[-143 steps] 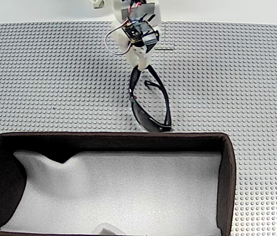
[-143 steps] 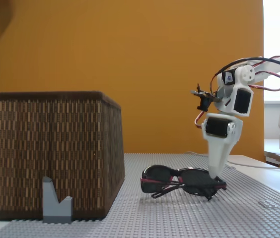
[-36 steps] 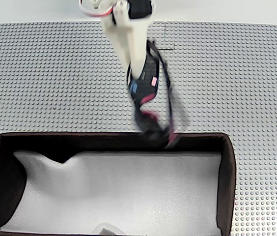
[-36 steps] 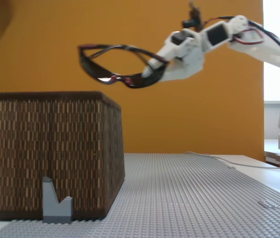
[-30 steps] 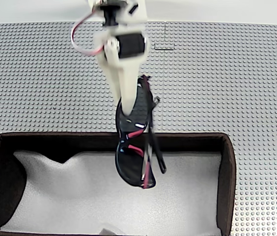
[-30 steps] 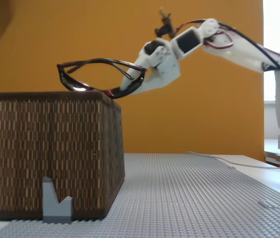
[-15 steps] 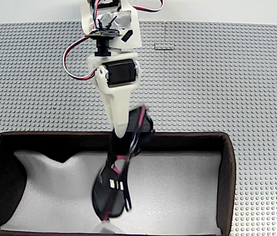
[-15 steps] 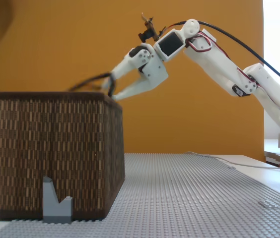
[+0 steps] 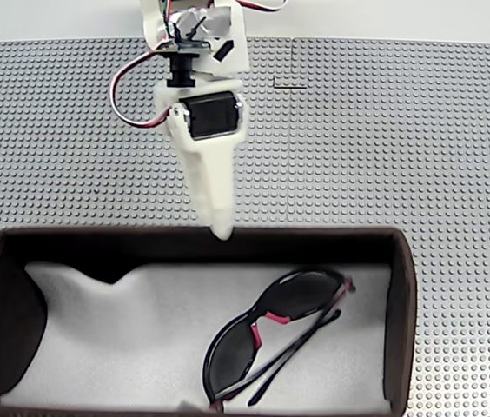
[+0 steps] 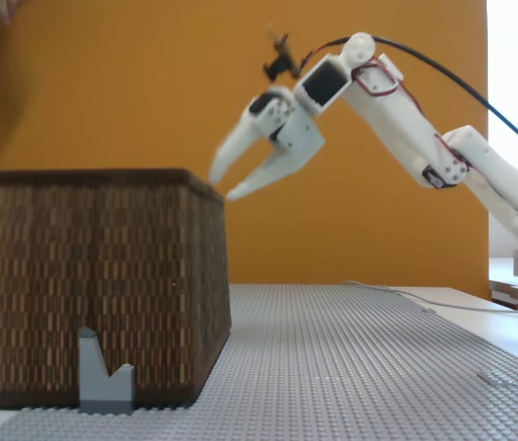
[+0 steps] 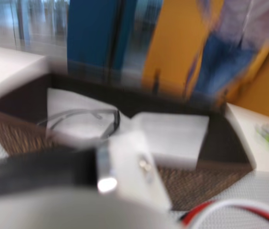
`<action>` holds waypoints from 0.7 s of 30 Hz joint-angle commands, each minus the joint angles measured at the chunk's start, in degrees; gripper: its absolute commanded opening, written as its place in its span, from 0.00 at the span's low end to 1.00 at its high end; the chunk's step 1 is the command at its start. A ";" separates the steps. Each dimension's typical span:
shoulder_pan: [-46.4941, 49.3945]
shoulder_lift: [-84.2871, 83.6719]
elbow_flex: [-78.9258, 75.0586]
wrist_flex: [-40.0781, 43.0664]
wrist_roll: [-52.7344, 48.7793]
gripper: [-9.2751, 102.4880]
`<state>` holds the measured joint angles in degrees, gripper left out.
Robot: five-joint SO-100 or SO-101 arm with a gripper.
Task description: Grasp a glasses and put it in the bin.
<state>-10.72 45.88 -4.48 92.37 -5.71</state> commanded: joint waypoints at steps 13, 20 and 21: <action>1.93 39.90 -2.29 9.40 -2.99 0.08; 2.46 55.37 4.13 9.67 -3.52 0.08; 2.37 62.23 13.36 6.06 -3.69 0.08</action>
<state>-7.82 96.33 -1.67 102.66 -8.61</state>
